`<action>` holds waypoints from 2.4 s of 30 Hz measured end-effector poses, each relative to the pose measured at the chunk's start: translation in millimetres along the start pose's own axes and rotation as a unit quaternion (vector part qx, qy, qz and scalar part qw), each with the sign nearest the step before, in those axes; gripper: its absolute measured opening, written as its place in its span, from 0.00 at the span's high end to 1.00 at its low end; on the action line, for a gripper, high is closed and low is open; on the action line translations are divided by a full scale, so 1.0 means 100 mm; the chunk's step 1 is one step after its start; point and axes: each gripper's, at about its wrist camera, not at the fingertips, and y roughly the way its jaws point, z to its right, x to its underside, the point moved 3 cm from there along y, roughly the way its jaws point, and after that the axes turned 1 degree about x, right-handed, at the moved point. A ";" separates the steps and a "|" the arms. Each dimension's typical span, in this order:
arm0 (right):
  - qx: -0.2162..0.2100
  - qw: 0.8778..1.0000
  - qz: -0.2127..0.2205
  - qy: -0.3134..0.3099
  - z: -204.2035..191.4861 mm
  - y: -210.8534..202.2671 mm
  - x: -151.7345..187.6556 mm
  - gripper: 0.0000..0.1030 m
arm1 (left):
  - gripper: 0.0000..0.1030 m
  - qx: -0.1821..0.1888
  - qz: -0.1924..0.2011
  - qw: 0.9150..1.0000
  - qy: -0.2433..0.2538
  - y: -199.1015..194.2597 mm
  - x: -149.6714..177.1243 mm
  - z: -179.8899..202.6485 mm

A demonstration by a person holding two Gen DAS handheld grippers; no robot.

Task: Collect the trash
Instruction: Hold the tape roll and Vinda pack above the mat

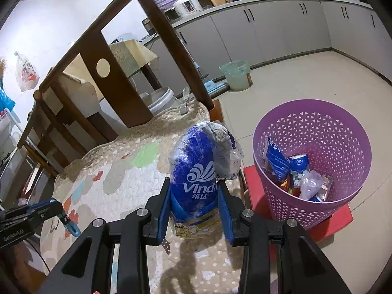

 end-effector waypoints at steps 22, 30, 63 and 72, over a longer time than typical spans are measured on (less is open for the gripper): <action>-0.015 1.000 -0.011 0.022 0.07 0.00 0.02 0.62 | 0.77 -0.010 -0.009 1.000 0.028 0.07 0.02 0.16; -0.013 1.000 -0.012 0.024 0.07 0.00 0.01 0.62 | 0.77 -0.023 -0.013 0.999 0.034 0.13 0.04 0.17; -0.012 0.999 -0.014 0.032 0.10 -0.03 0.04 0.61 | 0.77 -0.026 -0.031 0.998 0.044 0.27 0.11 0.25; -0.013 0.999 -0.015 0.035 0.13 -0.03 0.04 0.61 | 0.77 -0.026 -0.036 0.998 0.046 0.31 0.13 0.27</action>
